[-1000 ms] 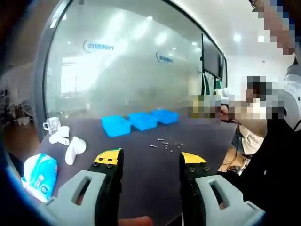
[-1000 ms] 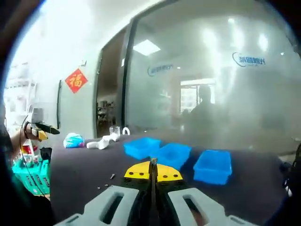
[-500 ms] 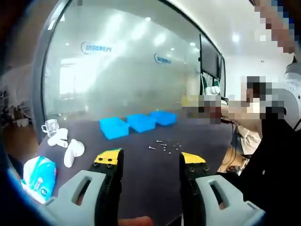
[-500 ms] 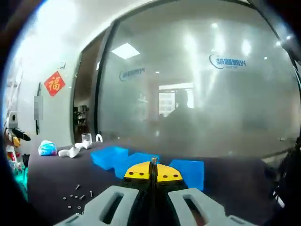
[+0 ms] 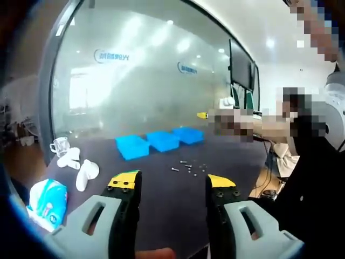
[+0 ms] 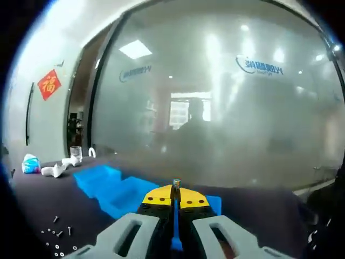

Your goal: Sort the screws, nuts, and washers into the corresponding bins

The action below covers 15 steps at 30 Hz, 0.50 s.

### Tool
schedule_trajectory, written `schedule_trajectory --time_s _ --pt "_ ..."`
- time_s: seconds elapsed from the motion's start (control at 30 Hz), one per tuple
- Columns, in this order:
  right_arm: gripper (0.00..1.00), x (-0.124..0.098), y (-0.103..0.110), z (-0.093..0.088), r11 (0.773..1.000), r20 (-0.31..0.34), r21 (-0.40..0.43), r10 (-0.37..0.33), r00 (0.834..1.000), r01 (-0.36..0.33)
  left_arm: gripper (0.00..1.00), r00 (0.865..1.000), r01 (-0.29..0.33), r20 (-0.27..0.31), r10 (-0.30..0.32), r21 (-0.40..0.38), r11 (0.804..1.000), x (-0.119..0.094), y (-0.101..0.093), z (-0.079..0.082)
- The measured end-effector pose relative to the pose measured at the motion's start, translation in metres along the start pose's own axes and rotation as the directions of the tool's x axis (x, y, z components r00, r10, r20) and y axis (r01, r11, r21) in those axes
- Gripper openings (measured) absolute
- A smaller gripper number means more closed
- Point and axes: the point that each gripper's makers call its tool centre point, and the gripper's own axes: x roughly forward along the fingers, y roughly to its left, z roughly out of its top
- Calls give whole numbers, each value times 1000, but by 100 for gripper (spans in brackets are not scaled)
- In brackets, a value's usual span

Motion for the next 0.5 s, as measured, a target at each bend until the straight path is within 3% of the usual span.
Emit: schedule_trajectory --time_s 0.5 --pt "0 24 -14 -11 999 -52 -13 -36 998 36 47 1000 -7 5 7 4 1000 -5 -1 3"
